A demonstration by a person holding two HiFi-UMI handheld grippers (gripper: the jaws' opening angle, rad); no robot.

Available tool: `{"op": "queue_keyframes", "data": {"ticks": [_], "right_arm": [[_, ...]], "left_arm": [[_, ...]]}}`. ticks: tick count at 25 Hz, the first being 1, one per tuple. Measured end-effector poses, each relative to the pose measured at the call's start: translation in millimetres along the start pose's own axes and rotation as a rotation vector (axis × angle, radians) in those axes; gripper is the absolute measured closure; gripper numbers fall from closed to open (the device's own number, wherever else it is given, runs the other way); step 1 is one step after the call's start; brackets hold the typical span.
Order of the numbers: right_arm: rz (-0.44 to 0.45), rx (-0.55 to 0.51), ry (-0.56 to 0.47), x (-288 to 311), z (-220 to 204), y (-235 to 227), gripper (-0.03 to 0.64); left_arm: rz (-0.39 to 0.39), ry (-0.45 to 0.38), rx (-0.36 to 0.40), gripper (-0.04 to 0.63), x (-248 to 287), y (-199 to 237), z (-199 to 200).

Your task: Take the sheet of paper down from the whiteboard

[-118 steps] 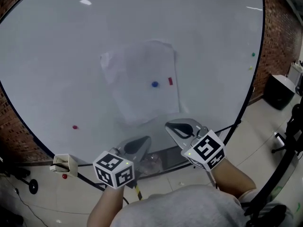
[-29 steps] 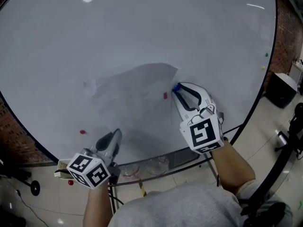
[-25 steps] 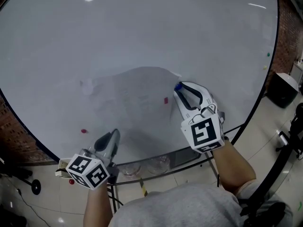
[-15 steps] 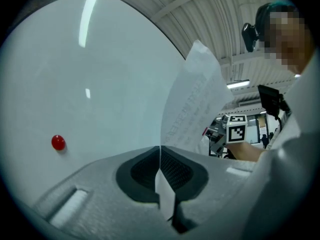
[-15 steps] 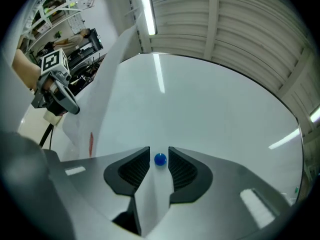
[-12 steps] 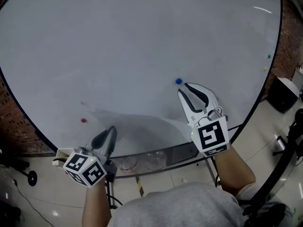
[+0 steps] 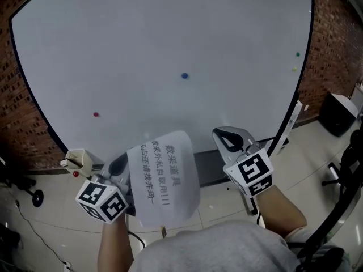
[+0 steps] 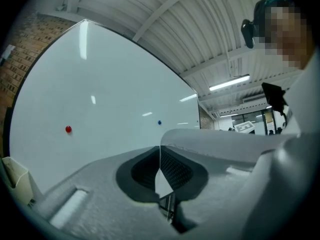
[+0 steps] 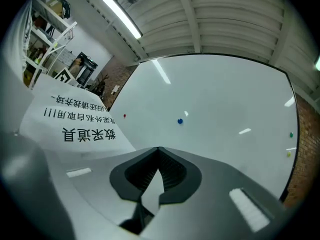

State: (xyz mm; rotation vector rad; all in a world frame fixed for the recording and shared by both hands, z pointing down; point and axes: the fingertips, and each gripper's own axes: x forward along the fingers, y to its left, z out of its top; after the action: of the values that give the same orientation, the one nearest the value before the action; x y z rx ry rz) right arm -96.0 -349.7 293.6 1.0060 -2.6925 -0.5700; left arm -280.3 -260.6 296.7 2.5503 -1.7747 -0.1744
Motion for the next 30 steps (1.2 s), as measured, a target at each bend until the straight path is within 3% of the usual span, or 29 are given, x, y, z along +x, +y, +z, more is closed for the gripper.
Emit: {"op": "queue_keyframes", "data": {"ticks": [3,9,16,23,30], "right_arm": [[0.052,0.026,0.007,-65,-15,23,0.615],[0.212,0.092,0.118,-168,-49,61,0.615],[0.355,0.237,0.127,-282,-61,91,0.615],[0.355,0.339,0.095,-333,-57,88,0.615],[0.308,0.397,0.124,-383,-70,86,0.615]], "left_arm": [[0.017,-0.008,0.022,0.594,-36,-63,-12],[0.046,0.002,-0.017,0.594,-78,-163,-28],[0.017,0.088,0.008,0.594,-111,-289,-40],[-0.046,0.178,0.058,0.594,-103,-342,-36],[-0.102,0.236,0.037,0.594,-106,-386,-56]]}}
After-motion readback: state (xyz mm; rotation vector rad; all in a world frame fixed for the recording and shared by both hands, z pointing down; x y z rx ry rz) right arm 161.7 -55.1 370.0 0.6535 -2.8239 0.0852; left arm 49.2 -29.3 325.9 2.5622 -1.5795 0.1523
